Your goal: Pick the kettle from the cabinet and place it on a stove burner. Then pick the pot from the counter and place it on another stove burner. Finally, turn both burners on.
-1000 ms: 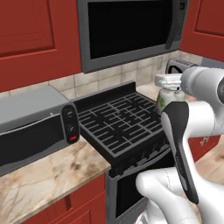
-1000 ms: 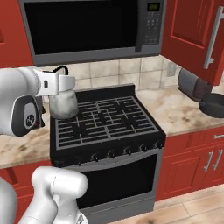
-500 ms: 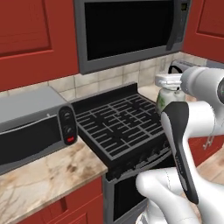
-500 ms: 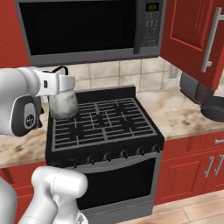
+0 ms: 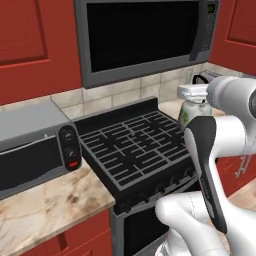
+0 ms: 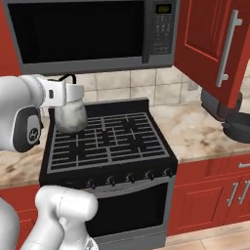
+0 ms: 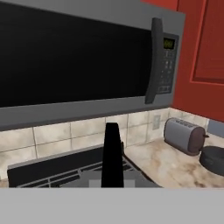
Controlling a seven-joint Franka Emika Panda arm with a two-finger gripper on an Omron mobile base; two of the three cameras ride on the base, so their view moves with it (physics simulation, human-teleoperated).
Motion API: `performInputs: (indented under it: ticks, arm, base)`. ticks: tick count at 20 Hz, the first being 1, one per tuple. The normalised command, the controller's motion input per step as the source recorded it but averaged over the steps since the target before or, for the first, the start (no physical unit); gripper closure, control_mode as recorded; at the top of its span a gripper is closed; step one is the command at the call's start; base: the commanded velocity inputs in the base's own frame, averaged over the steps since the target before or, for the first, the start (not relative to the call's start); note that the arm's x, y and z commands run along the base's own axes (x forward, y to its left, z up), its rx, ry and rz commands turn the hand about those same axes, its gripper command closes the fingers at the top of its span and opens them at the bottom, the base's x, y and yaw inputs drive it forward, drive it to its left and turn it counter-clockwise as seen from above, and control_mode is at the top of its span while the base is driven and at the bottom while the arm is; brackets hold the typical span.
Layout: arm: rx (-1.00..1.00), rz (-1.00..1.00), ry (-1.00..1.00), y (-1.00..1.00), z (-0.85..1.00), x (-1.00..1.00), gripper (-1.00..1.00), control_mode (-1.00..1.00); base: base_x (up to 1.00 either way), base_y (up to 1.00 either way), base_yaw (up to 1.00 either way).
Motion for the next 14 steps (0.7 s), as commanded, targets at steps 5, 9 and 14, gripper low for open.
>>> performInputs:
  ticks: [5, 9, 14]
  arm:
    - [0.00, 0.00, 0.00, 0.00, 0.00, 0.00, 1.00, 1.00]
    - [0.00, 0.00, 0.00, 0.00, 0.00, 0.00, 1.00, 1.00]
    - [0.00, 0.00, 0.00, 0.00, 0.00, 0.00, 1.00, 1.00]
  base:
    - [0.40, -0.25, 0.11]
    - [0.40, -0.23, 0.11]
    - [0.41, -0.20, 0.11]
